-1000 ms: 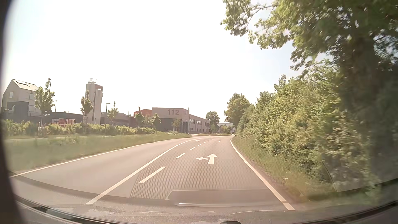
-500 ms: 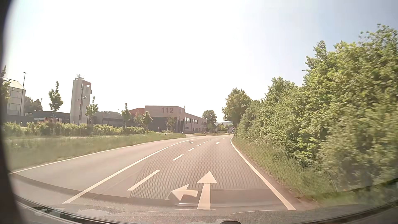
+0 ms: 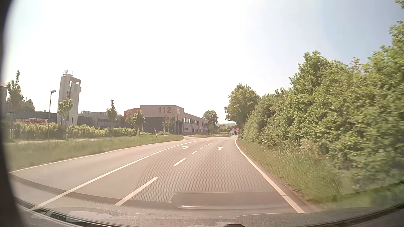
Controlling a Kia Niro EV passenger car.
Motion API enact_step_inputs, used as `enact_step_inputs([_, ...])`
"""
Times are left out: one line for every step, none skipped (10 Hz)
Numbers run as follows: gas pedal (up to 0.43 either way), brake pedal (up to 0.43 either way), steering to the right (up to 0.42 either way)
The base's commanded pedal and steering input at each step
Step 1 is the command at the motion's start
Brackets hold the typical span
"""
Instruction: Follow the waypoints while adhering to traffic rules and regulations
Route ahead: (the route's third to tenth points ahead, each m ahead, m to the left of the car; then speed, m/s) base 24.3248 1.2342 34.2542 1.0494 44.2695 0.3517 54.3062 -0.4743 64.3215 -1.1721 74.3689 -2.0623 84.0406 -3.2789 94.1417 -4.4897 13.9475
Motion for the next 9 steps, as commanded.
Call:
enact_step_inputs([0.189,0.000,0.008])
enact_step_inputs([0.189,0.000,0.009])
enact_step_inputs([0.189,0.000,0.009])
enact_step_inputs([0.189,0.000,0.009])
enact_step_inputs([0.189,0.000,0.009])
enact_step_inputs([0.189,0.000,0.010])
enact_step_inputs([0.189,0.000,0.010])
enact_step_inputs([0.189,0.000,0.010])
enact_step_inputs([0.189,0.000,0.010])
